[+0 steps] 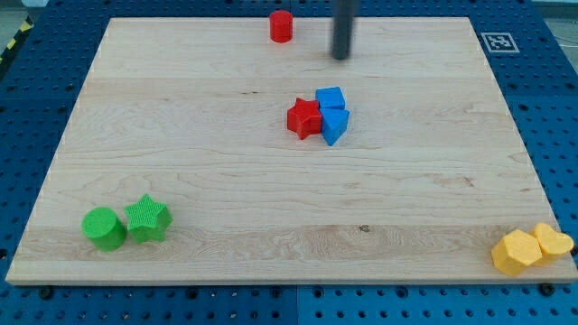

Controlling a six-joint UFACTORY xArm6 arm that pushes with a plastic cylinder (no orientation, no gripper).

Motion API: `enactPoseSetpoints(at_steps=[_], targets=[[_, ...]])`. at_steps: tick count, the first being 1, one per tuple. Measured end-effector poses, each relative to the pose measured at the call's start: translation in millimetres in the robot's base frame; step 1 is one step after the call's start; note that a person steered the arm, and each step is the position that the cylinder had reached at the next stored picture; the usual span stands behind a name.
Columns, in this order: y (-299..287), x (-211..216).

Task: Drag the yellow heart below right to the red circle

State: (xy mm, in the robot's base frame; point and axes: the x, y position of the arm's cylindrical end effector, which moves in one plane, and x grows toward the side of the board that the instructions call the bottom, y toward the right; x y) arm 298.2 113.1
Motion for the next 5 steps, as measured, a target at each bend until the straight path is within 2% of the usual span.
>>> enactPoseSetpoints(at_steps=[1, 3, 4, 5], targets=[[81, 62], [229, 216], [232, 224], [231, 297]])
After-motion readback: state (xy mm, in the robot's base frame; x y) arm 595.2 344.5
